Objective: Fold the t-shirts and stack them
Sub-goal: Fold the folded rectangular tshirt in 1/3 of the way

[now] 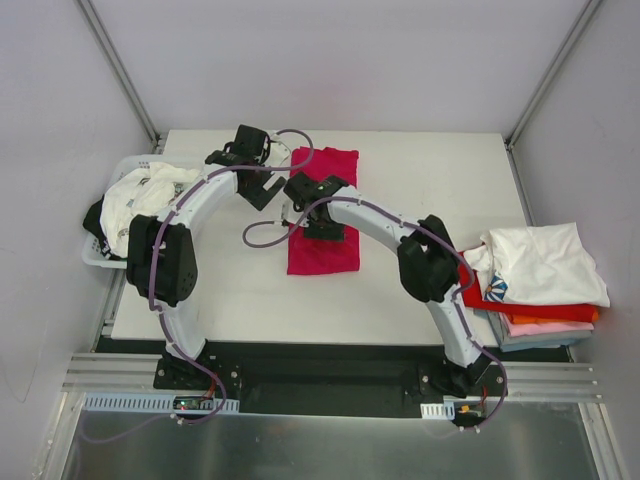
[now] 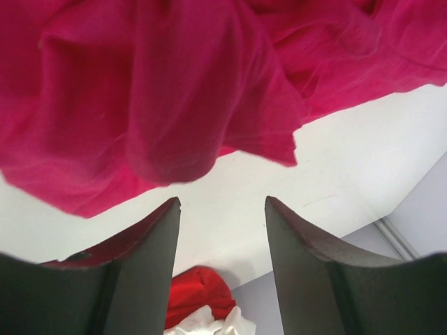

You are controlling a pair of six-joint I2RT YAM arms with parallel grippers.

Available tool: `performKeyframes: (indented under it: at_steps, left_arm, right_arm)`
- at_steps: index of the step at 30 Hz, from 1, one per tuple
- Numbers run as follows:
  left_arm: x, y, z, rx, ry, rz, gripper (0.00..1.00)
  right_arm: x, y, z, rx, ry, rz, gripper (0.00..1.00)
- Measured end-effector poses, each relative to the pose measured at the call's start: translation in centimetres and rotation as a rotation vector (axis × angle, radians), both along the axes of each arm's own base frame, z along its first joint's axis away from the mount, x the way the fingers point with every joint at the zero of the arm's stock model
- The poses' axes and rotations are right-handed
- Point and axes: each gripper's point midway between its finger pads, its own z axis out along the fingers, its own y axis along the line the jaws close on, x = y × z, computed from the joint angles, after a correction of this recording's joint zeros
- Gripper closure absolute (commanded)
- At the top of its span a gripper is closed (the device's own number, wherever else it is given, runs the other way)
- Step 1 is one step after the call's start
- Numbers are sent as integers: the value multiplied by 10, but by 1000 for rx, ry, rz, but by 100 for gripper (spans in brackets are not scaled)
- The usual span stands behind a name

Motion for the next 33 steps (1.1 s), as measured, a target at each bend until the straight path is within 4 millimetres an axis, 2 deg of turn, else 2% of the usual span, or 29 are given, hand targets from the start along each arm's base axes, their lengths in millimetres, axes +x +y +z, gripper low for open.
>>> performKeyframes:
  at_steps: [4,7,11,19,33]
  left_arm:
    - [0,0,0,-2,1,-2,2]
    - [0,-1,0,-3,2,-2,2]
    - [0,-1,-1,-3,3,-3,2]
    - [0,2,-1,-2,2,4,2]
    - [11,26,-1,4,-7,55,2]
  right_arm:
    - [-16,1,9,20,3,1,44]
    - [-26,12,23,55,-16,18,43]
    - [-36,24,31,75,-27,46,41]
    - [-39,29,29,85,-20,52,38]
    - [-28,49,1,93,9,55,38]
